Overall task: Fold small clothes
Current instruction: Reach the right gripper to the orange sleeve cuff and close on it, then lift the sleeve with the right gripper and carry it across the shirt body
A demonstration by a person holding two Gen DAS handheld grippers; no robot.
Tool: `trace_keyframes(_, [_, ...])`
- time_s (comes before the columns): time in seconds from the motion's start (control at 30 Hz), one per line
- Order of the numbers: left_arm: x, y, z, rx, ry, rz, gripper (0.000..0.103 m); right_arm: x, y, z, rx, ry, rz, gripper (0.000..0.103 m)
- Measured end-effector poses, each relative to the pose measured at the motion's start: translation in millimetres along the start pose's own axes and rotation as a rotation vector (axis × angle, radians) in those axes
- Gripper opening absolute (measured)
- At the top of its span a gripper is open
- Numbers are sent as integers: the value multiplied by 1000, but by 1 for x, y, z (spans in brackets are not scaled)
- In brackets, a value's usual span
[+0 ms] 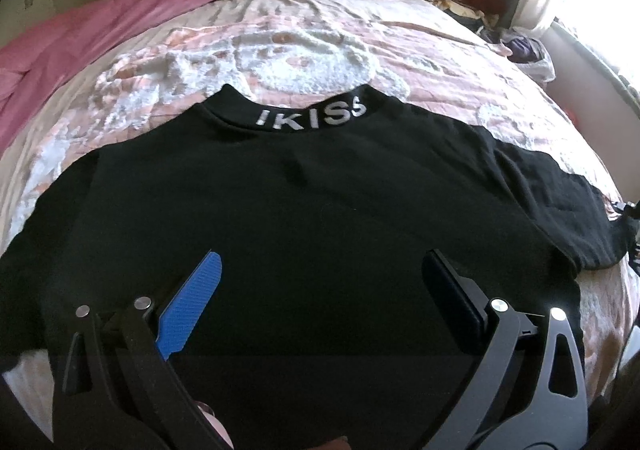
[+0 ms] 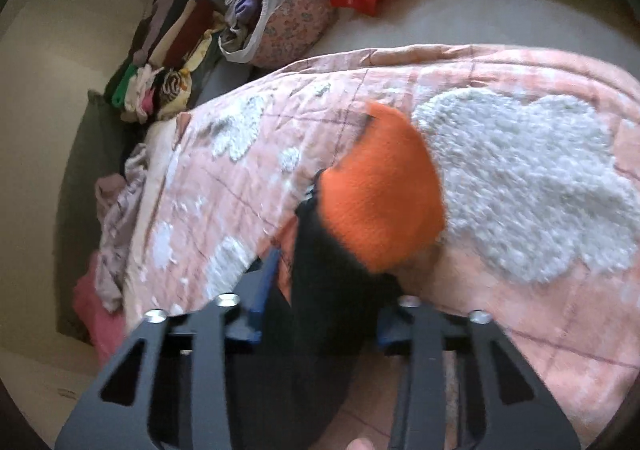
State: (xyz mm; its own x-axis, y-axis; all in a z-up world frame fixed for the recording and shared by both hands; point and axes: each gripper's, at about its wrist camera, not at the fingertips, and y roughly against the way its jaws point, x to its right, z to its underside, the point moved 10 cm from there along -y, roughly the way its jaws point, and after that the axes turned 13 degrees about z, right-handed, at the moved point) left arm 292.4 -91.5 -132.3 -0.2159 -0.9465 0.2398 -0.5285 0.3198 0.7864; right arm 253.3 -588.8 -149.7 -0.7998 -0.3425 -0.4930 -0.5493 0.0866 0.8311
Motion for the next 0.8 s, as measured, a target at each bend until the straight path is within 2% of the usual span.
trace_keyframes(0.17, [-9, 8, -2, 22, 19, -9, 94, -30, 29, -1, 102, 82, -88, 21])
trace_keyframes(0.37, [-25, 17, -4, 28, 64, -16, 94, -86, 72, 28, 181, 291, -187, 20])
trace_keyframes(0.53, [-37, 32, -6, 52, 96, -16, 94, -137, 102, 83, 209, 495, -267, 20])
trace_keyframes(0.7, [-53, 50, -5, 102, 164, 3, 94, -176, 117, 143, 245, 682, -305, 20])
trace_keyframes(0.8, [-55, 60, -4, 132, 183, 32, 94, -194, 122, 179, 278, 794, -299, 20])
